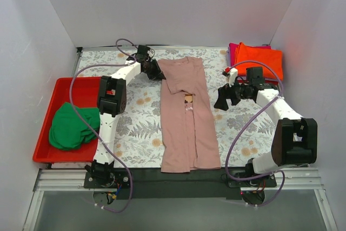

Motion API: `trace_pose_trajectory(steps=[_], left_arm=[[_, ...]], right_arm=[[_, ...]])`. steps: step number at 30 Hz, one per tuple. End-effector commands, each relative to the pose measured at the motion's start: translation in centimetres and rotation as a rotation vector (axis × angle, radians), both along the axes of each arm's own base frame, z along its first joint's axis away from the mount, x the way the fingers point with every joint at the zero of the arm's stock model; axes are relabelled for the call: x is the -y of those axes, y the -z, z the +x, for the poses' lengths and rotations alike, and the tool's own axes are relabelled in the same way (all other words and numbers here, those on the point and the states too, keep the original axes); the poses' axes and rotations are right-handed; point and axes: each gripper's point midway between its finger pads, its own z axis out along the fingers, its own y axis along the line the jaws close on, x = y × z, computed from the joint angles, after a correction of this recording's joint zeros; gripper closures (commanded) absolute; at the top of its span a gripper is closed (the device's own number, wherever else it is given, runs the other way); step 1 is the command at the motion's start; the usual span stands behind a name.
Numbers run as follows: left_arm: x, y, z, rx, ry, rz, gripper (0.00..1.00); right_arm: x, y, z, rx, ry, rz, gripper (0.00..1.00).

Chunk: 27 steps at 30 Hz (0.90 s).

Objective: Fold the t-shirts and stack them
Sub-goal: Fold the tshirt

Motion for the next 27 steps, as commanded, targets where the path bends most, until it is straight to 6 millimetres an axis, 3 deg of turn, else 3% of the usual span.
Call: trace_pose_trajectory(steps=[1, 2, 3, 5, 7, 8, 11, 15, 16, 18, 19, 21, 22, 23, 25, 26, 27], left_arm=[[-2.4, 3.6, -0.8, -0.107, -0.018, 0.111, 0.98], [-2.7, 4.1, -0.5, -0.114, -0.029, 0.115, 1.0], [-3.4, 3.3, 1.0, -0.082, -0.058, 0.118, 1.0], [-4.2, 3.5, 2.2, -0.081, -0.094, 0.114, 1.0], [-5.5, 2.0, 4.4, -0.035, -0.134, 0.092, 1.0], [-6.1, 2.4, 5.0, -0.034, -0.144, 0.083, 1.0], [-6.0, 1.4, 6.1, 0.008, -0.13, 0.028, 1.0], [-6.8, -0.4, 5.9, 0.019, -0.089, -0.048, 0.73], [-7.2, -2.7, 6.1, 0.072, -0.072, -0.039, 0.61], [-8.2, -4.5, 5.6, 0.118, -0.065, -0.006, 0.55], [-8.7, -8.5, 5.5, 0.207, -0.049, 0.016, 0.53], [-9.9, -9.9, 4.5, 0.259, -0.05, 0.079, 0.51], [-10.3, -14.9, 3.8, 0.376, -0.027, 0.106, 0.5], [-10.4, -14.7, 2.7, 0.395, -0.007, 0.115, 0.49], [-10.6, -18.1, 1.1, 0.492, 0.026, 0.132, 0.47], [-10.8, -22.6, -0.2, 0.618, 0.045, 0.141, 0.44], [-10.8, -21.5, -1.9, 0.608, 0.063, 0.143, 0.42]], right_arm=[[-0.2, -1.3, -0.2, 0.036, -0.017, 0.047, 0.02], [-0.2, -1.4, -0.2, 0.037, -0.017, 0.049, 0.02], [-0.2, -1.4, -0.2, 0.036, -0.017, 0.05, 0.02], [-0.2, -1.1, -0.4, 0.03, -0.019, 0.05, 0.02], [-0.1, -0.7, -0.4, 0.023, -0.019, 0.044, 0.02], [-0.1, -0.4, -0.3, 0.019, -0.023, 0.04, 0.02], [-0.2, 0.3, 0.0, -0.004, -0.03, 0.04, 0.02], [-1.3, 0.2, 1.1, -0.004, -0.075, 0.03, 0.02], [-1.5, 0.3, 0.9, -0.009, -0.095, 0.02, 0.02], [-2.9, 0.2, 0.4, 0.042, -0.175, -0.016, 0.02], [-3.1, -0.1, 0.1, 0.07, -0.199, -0.043, 0.02], [-4.8, -0.4, -1.1, 0.132, -0.306, -0.085, 0.02], [-5.1, -0.8, -1.7, 0.166, -0.335, -0.11, 0.02], [-6.5, -1.0, -2.9, 0.195, -0.397, -0.12, 0.02], [-7.2, -1.5, -4.8, 0.291, -0.504, -0.153, 0.02], [-8.5, -1.6, -6.3, 0.334, -0.589, -0.153, 0.02], [-9.0, -1.8, -7.5, 0.364, -0.639, -0.147, 0.02]])
